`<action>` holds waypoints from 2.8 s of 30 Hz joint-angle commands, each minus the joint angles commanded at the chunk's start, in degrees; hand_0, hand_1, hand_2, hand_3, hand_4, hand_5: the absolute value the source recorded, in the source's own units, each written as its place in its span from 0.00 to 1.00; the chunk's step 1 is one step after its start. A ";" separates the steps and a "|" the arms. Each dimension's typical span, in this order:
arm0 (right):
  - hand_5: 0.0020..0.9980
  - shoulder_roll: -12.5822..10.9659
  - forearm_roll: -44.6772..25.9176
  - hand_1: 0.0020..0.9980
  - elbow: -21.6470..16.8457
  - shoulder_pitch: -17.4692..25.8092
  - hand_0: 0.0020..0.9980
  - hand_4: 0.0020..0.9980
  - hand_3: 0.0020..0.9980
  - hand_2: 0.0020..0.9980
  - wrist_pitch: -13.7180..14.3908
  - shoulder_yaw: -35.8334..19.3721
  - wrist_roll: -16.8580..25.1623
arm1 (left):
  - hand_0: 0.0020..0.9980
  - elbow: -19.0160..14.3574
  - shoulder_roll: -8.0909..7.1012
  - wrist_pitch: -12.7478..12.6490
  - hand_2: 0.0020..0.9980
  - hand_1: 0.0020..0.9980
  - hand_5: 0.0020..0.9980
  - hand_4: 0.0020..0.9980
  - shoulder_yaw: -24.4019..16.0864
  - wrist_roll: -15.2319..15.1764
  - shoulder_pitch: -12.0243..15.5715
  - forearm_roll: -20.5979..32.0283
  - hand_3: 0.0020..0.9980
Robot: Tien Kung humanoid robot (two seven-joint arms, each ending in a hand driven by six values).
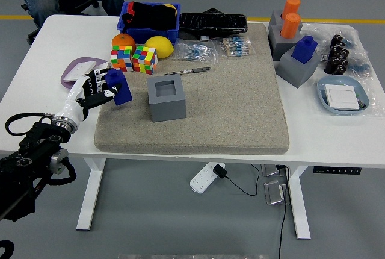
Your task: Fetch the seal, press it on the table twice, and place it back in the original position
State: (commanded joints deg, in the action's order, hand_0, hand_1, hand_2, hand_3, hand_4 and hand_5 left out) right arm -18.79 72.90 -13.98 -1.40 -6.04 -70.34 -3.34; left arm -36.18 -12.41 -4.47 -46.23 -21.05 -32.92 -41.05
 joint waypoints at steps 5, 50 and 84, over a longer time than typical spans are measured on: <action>0.50 -0.11 -0.07 0.67 0.01 0.07 0.76 0.79 0.61 0.65 -0.04 0.14 0.10 | 0.74 -0.50 0.31 -0.17 0.46 0.61 0.00 0.60 -0.23 0.15 1.12 0.06 0.67; 0.50 0.12 0.25 0.67 -0.01 0.20 0.76 0.79 0.62 0.65 -0.24 -0.47 0.19 | 0.73 -4.46 0.06 0.07 0.46 0.60 0.00 0.60 1.21 0.84 4.94 -0.12 0.65; 0.49 -0.14 0.14 0.67 0.02 -0.09 0.76 0.79 0.62 0.65 -0.24 -0.56 0.10 | 0.73 -10.06 -2.80 2.06 0.45 0.59 0.00 0.60 4.28 0.34 -6.51 3.27 0.65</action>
State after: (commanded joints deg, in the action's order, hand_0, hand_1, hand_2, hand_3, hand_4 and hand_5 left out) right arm -18.93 73.04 -13.96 -1.50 -6.28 -70.89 -3.24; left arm -46.24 -15.20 -2.41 -41.95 -20.70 -39.43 -37.78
